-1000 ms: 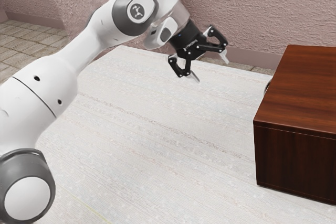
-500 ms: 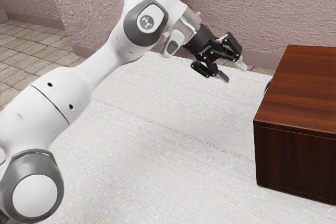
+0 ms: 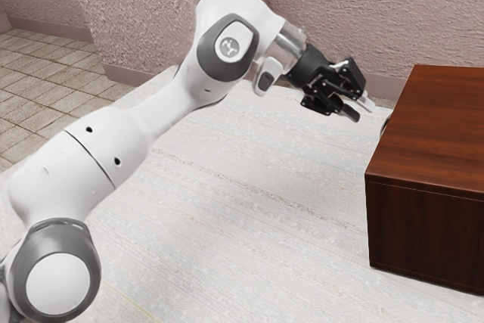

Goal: Pull the drawer handle with one arm to open the drawer

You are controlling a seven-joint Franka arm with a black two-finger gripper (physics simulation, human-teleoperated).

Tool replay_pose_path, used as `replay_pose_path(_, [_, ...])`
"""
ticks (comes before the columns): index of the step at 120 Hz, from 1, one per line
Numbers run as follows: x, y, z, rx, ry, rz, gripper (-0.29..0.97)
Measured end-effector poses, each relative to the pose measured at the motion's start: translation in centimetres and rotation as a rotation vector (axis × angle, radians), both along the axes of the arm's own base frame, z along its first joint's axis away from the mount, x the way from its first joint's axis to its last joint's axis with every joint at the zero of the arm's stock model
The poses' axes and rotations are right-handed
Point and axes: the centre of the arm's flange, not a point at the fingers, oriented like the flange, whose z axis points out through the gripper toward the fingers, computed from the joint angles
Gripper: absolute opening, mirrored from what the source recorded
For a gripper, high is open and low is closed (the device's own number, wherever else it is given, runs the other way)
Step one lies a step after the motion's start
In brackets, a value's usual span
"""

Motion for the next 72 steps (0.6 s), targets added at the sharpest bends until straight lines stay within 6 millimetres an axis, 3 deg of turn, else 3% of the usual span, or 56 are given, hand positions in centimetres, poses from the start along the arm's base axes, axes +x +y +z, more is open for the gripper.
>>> replay_pose_path(38, [0.3,-2.2,-0.8,-0.008,-0.006,-0.015,0.16])
replay_pose_path(72, [0.7,-2.7,-2.3,0.010,0.007,-0.013,0.13])
